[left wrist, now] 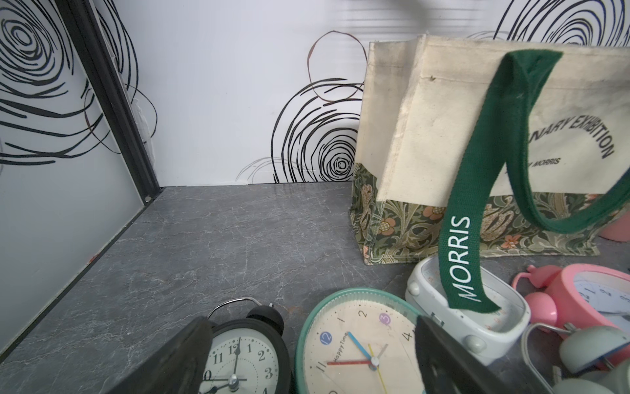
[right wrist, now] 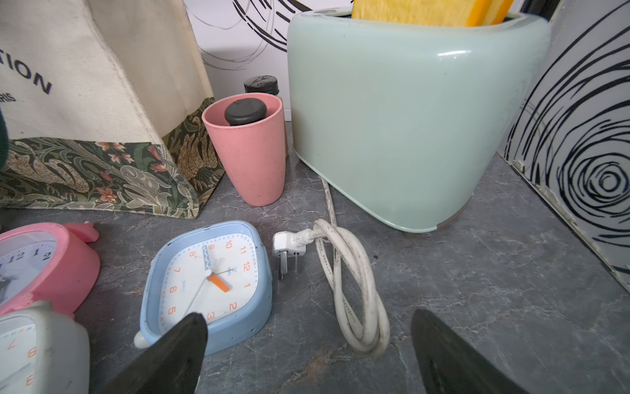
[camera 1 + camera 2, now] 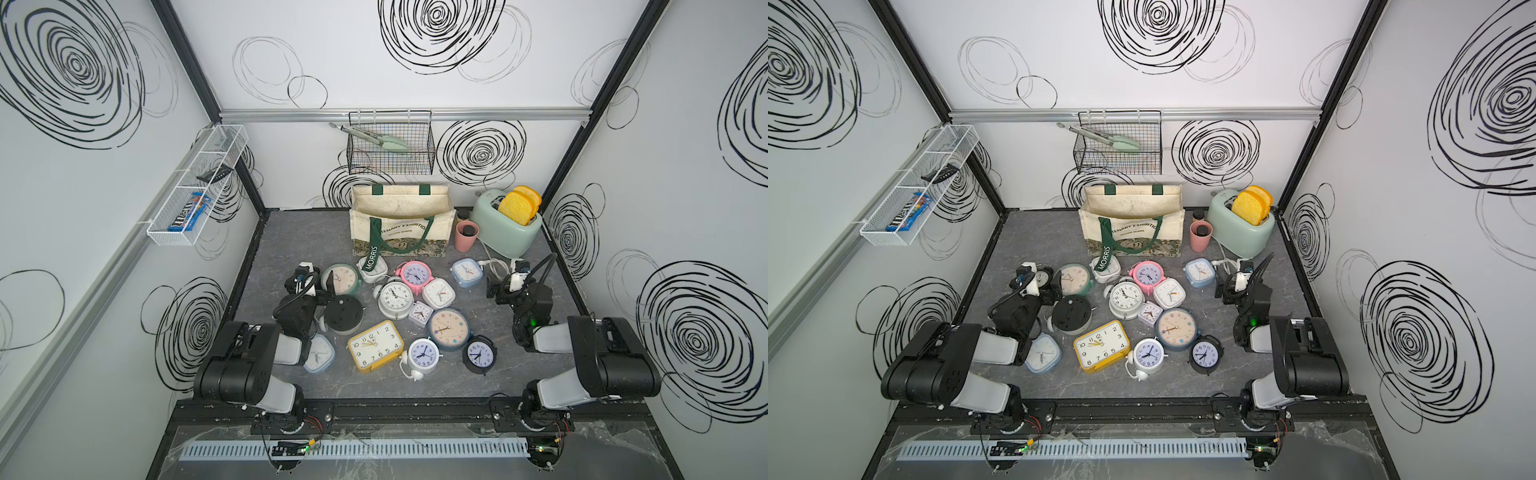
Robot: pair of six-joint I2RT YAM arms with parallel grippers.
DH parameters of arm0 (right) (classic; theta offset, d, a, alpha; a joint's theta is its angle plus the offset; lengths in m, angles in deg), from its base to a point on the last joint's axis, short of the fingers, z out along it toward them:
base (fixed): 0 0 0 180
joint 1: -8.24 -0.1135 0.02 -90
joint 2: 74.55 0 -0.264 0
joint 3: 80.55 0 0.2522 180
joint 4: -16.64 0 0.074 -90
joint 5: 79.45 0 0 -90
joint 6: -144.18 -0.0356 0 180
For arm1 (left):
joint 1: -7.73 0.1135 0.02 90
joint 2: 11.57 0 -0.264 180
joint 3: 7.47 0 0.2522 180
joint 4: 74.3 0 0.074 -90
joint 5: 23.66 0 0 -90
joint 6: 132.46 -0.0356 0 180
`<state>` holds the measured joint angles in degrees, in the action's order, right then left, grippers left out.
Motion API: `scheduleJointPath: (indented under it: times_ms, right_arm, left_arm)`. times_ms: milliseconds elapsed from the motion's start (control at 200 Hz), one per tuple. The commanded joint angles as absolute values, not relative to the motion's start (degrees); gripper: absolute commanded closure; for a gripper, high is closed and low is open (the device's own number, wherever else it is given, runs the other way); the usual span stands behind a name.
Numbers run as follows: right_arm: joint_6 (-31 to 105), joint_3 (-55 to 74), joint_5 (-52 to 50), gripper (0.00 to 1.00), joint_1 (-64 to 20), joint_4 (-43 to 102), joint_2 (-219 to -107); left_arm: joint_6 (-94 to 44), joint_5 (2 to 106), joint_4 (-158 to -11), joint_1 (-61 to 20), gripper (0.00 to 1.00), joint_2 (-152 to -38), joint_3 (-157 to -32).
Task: Put the alarm clock into the canvas bag
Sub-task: Adjust the alarm at the center of the board.
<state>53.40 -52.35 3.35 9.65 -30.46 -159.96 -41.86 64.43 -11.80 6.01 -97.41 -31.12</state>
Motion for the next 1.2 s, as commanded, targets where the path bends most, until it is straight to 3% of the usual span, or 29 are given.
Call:
scheduleJointPath:
  times_ms: [0,105,220,455,535,590,665,806,971,1116,1196]
  right_arm:
    - [53.70,-51.15,2.85,0.03,9.90,-31.26,-159.37]
    - [53.40,-51.06,1.75,0.03,10.51,-31.26,-159.38]
    - [53.23,-51.16,1.83,0.03,10.61,-31.39,-159.37]
    - [52.67,-50.95,2.60,0.03,10.75,-31.03,-159.51]
    - [49.97,-50.98,9.67,0.03,10.70,-30.31,-157.21]
    - [48.32,-48.99,13.03,0.03,10.62,-22.40,-153.18]
    - [46.09,-44.43,14.40,0.03,10.46,-11.31,-148.11]
    - [40.27,-41.32,12.92,0.03,9.75,-6.02,-141.83]
    - [26.10,-37.54,9.70,0.03,10.09,-1.22,-139.88]
    - [7.71,-34.34,5.47,0.03,12.78,8.31,-143.77]
    - [7.87,-34.07,-8.17,0.03,17.08,6.16,-147.30]
  left_arm:
    - [-42.46,63.88,-10.11,6.23,0.04,-97.18,-32.20]
    - [-41.55,63.76,-9.97,6.79,0.04,-97.18,-32.13]
    - [-38.53,71.83,-5.52,7.02,0.04,-97.30,-29.81]
    - [-39.35,73.87,-8.36,5.83,0.04,-95.53,-30.72]
    - [-38.95,78.06,-17.76,4.98,0.04,-90.20,-33.27]
    - [-39.29,82.93,-23.64,3.52,0.04,-86.55,-35.03]
    - [-37.31,91.41,-34.74,0.70,0.04,-81.43,-38.46]
    - [-28.20,106.63,-54.62,-7.66,0.04,-74.44,-45.70]
    - [-16.76,105.34,-77.75,-10.84,0.04,-67.59,-54.87]
    - [-12.45,96.29,-94.44,-11.41,0.04,-63.31,-62.44]
    - [-13.36,92.10,-101.28,-11.68,0.04,-61.43,-64.63]
